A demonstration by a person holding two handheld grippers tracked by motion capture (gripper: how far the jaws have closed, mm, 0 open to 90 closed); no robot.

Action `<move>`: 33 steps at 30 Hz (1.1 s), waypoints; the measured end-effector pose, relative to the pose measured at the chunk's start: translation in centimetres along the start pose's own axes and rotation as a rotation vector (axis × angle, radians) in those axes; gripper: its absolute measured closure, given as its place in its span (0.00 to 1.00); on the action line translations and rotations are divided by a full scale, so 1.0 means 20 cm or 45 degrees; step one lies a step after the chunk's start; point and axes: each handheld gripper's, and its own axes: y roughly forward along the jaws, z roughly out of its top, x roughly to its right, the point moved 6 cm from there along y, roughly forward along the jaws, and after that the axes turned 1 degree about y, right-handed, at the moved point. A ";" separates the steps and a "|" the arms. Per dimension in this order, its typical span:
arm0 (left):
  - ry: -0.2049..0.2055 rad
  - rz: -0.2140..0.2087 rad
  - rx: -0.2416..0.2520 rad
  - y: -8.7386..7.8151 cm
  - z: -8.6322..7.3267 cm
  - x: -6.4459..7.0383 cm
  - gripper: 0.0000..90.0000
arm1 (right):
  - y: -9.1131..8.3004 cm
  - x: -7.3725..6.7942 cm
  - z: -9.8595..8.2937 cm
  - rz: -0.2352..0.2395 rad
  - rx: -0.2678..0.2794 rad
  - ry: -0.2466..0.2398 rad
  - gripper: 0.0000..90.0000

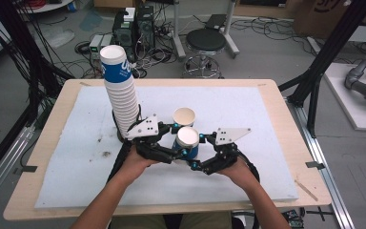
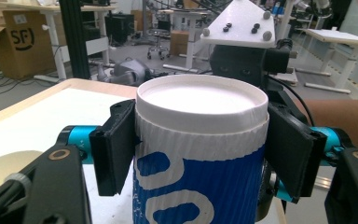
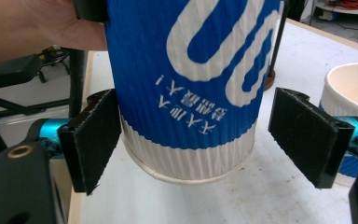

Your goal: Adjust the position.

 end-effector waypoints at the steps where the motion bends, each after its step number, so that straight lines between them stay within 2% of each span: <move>1: 0.004 0.002 -0.004 0.00 0.00 0.00 0.34 | 0.00 0.00 0.00 0.007 -0.003 -0.009 0.24; 2: 0.001 -0.001 -0.001 0.00 0.00 0.00 0.34 | -0.01 -0.01 0.00 0.025 -0.005 -0.023 0.29; 8: 0.012 -0.002 -0.009 -0.01 0.00 0.00 0.34 | -0.01 -0.01 0.00 0.003 -0.013 -0.058 0.32; 17: 0.006 -0.007 -0.032 -0.02 -0.03 0.01 0.34 | -0.02 -0.02 -0.01 -0.009 -0.082 -0.096 0.37; 21: -0.013 -0.014 -0.076 -0.01 -0.04 0.01 0.32 | -0.02 -0.02 -0.01 0.002 -0.126 -0.109 0.37; 25: -0.076 0.001 -0.098 -0.02 -0.06 0.00 0.18 | -0.04 -0.02 -0.02 0.001 -0.178 -0.135 0.37; 28: -0.075 -0.004 -0.120 -0.03 -0.06 0.00 0.18 | -0.06 -0.01 -0.02 -0.014 -0.212 -0.150 0.36; 33: -0.048 -0.021 -0.204 -0.04 -0.05 0.00 0.18 | -0.08 0.01 -0.01 -0.045 -0.296 -0.208 0.36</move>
